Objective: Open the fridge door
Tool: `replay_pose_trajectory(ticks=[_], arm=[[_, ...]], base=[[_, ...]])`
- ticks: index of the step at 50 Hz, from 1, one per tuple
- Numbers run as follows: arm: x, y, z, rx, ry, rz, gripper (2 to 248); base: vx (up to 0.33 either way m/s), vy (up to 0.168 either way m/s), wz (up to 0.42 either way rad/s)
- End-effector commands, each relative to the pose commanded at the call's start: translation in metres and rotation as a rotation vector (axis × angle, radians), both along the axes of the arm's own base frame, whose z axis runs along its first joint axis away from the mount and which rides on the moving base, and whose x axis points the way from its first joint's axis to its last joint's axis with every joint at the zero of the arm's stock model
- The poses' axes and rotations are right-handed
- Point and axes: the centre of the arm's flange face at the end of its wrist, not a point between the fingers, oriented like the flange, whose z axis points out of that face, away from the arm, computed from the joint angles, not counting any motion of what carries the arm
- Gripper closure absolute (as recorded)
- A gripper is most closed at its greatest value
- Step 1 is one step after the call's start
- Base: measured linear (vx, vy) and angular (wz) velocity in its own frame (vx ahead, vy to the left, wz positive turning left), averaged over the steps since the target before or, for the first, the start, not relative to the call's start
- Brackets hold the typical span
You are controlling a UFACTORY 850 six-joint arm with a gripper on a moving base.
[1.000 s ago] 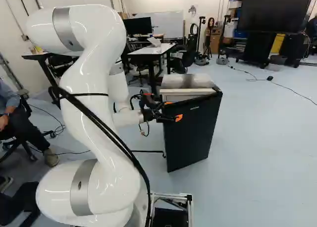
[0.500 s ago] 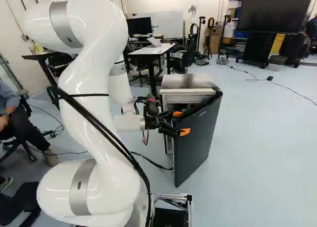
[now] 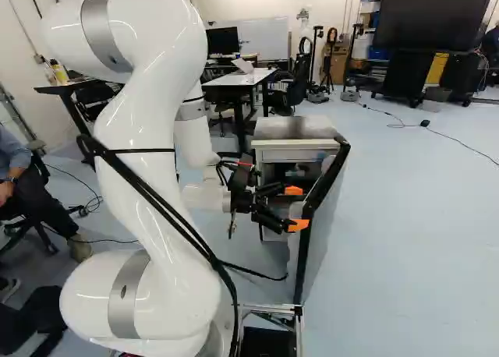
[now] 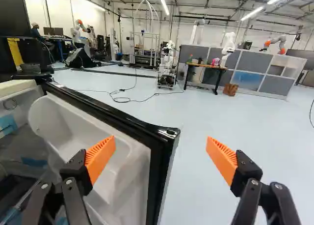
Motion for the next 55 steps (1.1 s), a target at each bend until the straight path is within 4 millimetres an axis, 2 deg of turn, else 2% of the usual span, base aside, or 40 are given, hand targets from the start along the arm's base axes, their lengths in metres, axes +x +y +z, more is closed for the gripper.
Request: replay_pose_trajectory(ticks=[31, 55], arm=[[0.004, -0.005, 0.000, 0.001, -0.009, -0.019, 3], [0.021, -0.029, 0.002, 0.003, -0.047, -0.097, 3]], base=[[0.000, 0.000, 0.000], [0.000, 0.000, 0.000]])
